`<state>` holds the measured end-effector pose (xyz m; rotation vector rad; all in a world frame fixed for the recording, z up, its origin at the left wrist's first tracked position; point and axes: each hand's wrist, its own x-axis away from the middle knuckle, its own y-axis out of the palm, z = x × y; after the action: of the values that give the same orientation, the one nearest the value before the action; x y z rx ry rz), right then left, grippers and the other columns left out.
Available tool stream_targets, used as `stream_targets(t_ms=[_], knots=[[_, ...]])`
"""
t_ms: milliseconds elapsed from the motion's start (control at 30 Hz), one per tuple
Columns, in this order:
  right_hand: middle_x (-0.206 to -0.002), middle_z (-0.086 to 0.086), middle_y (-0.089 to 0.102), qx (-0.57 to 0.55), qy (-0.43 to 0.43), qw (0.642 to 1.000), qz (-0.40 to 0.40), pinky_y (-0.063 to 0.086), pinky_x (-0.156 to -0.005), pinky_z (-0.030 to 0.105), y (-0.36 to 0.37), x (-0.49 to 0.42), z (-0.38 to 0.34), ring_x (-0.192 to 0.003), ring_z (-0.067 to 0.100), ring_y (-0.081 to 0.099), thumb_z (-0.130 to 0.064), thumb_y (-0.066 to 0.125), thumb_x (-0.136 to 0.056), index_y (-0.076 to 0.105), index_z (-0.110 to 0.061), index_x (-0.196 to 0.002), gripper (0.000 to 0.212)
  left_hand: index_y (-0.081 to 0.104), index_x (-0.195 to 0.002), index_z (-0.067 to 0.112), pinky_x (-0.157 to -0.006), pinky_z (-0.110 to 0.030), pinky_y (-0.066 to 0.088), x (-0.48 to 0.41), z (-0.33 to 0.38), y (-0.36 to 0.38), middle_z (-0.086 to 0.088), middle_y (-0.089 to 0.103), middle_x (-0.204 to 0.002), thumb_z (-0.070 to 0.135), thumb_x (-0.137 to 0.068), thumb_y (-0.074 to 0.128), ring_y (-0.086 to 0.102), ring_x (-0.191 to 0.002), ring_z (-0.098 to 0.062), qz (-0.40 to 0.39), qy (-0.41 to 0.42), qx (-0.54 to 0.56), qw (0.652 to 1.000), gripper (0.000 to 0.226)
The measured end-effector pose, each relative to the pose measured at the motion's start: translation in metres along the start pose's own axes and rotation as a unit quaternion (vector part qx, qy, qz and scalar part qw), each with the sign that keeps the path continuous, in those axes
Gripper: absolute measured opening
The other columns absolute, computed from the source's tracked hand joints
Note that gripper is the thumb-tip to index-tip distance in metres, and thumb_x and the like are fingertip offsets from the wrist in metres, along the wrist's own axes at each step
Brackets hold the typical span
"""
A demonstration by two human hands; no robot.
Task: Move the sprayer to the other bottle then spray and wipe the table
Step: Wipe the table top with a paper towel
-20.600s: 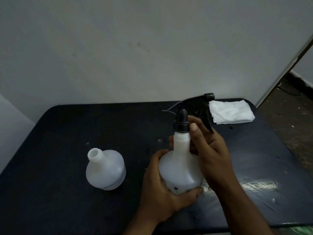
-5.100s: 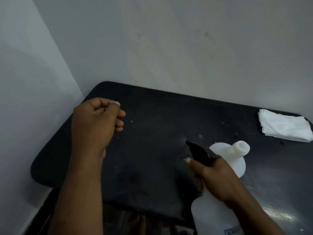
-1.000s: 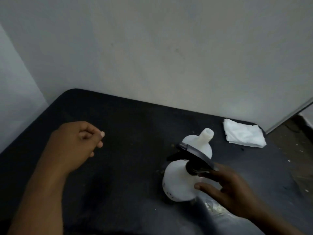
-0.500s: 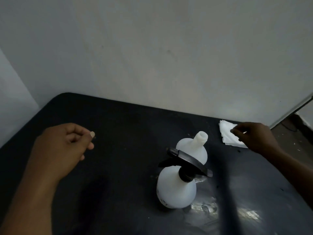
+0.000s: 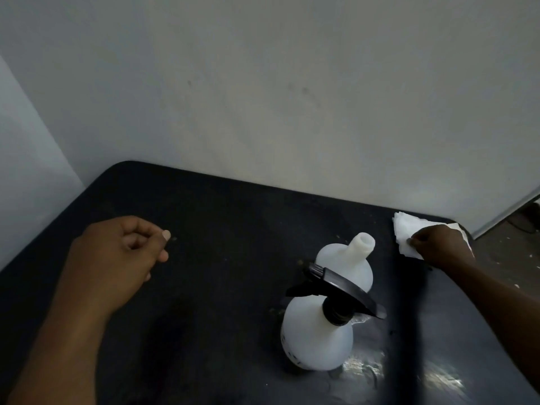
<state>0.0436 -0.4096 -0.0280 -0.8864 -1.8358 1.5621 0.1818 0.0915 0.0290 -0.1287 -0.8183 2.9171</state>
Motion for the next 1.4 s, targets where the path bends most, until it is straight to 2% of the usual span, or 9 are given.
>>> stream_targets(t_ms=[167, 267, 367, 533, 833, 1033, 1133, 1233, 1400], knots=[[-0.050, 0.001, 0.059, -0.022, 0.003, 1.000, 0.020, 0.039, -0.057, 0.025, -0.001, 0.000, 0.005, -0.055, 0.025, 0.060, -0.027, 0.067, -0.084, 0.060, -0.016, -0.047, 0.039, 0.067, -0.071, 0.027, -0.054, -0.023, 0.041, 0.000, 0.002, 0.004, 0.019, 0.071, -0.060, 0.031, -0.084, 0.069, 0.059, -0.040, -0.002, 0.000, -0.001, -0.006, 1.000, 0.014], [-0.081, 0.014, 0.075, -0.052, -0.008, 0.998, 0.034, 0.036, -0.067, 0.026, -0.012, -0.003, 0.009, -0.082, 0.033, 0.067, -0.028, 0.073, -0.084, 0.079, -0.018, -0.078, 0.014, 0.068, -0.075, 0.035, -0.054, -0.025, 0.042, 0.000, 0.003, 0.005, 0.019, 0.071, -0.061, 0.033, -0.083, 0.069, 0.061, -0.043, -0.002, -0.006, 0.003, -0.004, 1.000, 0.009], [-0.098, 0.013, 0.076, -0.118, 0.020, 0.992, 0.047, 0.037, -0.071, 0.026, -0.021, -0.006, 0.017, -0.089, 0.031, 0.066, -0.030, 0.074, -0.083, 0.079, -0.015, -0.096, 0.021, 0.065, -0.079, 0.047, -0.055, -0.029, 0.048, -0.001, 0.001, 0.003, 0.018, 0.071, -0.061, 0.034, -0.084, 0.069, 0.063, -0.044, -0.006, -0.008, 0.008, 0.003, 1.000, 0.014], [-0.080, 0.013, 0.070, -0.226, 0.048, 0.971, 0.063, 0.037, -0.072, 0.025, -0.034, -0.004, 0.021, -0.063, 0.012, 0.055, -0.029, 0.077, -0.080, 0.078, -0.010, -0.098, 0.026, 0.066, -0.079, 0.046, -0.056, -0.031, 0.051, 0.000, 0.001, 0.004, 0.017, 0.072, -0.061, 0.034, -0.083, 0.069, 0.062, -0.043, -0.003, -0.004, 0.011, 0.013, 1.000, 0.013], [-0.076, 0.004, 0.067, -0.339, 0.060, 0.939, 0.012, 0.046, -0.059, 0.028, -0.049, -0.004, 0.021, -0.066, 0.019, 0.059, -0.025, 0.074, -0.082, 0.076, -0.014, -0.094, 0.017, 0.066, -0.077, 0.043, -0.053, -0.026, 0.045, 0.001, 0.004, 0.005, 0.018, 0.071, -0.061, 0.032, -0.084, 0.069, 0.061, -0.043, -0.002, -0.007, 0.010, 0.012, 1.000, 0.013], [-0.065, -0.006, 0.067, -0.547, 0.087, 0.832, -0.024, 0.049, -0.066, 0.031, -0.063, -0.003, 0.015, -0.074, 0.018, 0.057, -0.013, 0.060, -0.091, 0.070, -0.021, -0.066, 0.028, 0.067, -0.074, 0.028, -0.051, -0.024, 0.040, 0.002, 0.004, 0.003, 0.020, 0.071, -0.063, 0.032, -0.085, 0.068, 0.063, -0.048, 0.000, -0.013, 0.002, 0.006, 1.000, 0.011], [-0.103, 0.005, 0.072, -0.671, 0.130, 0.728, -0.054, 0.059, -0.069, 0.039, -0.070, -0.002, 0.009, -0.094, 0.026, 0.067, -0.016, 0.061, -0.086, 0.070, -0.017, -0.095, 0.013, 0.068, -0.076, 0.028, -0.051, -0.024, 0.040, 0.002, 0.006, 0.003, 0.022, 0.071, -0.064, 0.031, -0.085, 0.068, 0.063, -0.050, 0.002, -0.014, -0.001, 0.009, 1.000, 0.010], [-0.123, 0.006, 0.069, -0.774, 0.085, 0.615, -0.123, 0.055, -0.088, 0.040, -0.080, 0.005, -0.001, -0.110, 0.023, 0.067, -0.016, 0.066, -0.065, 0.063, -0.013, -0.125, 0.059, 0.067, -0.076, 0.028, -0.051, -0.023, 0.040, 0.002, 0.008, 0.004, 0.023, 0.071, -0.065, 0.031, -0.086, 0.068, 0.063, -0.052, 0.004, -0.019, 0.003, 0.010, 1.000, 0.010], [-0.134, 0.004, 0.062, -0.800, 0.046, 0.579, -0.149, 0.050, -0.096, 0.035, -0.095, 0.029, -0.034, -0.118, 0.019, 0.062, -0.021, 0.053, -0.073, 0.047, -0.015, -0.142, 0.069, 0.067, -0.075, 0.027, -0.053, -0.023, 0.042, 0.002, 0.011, 0.005, 0.021, 0.071, -0.064, 0.029, -0.086, 0.068, 0.064, -0.049, -0.007, -0.013, 0.008, 0.012, 1.000, 0.011]])
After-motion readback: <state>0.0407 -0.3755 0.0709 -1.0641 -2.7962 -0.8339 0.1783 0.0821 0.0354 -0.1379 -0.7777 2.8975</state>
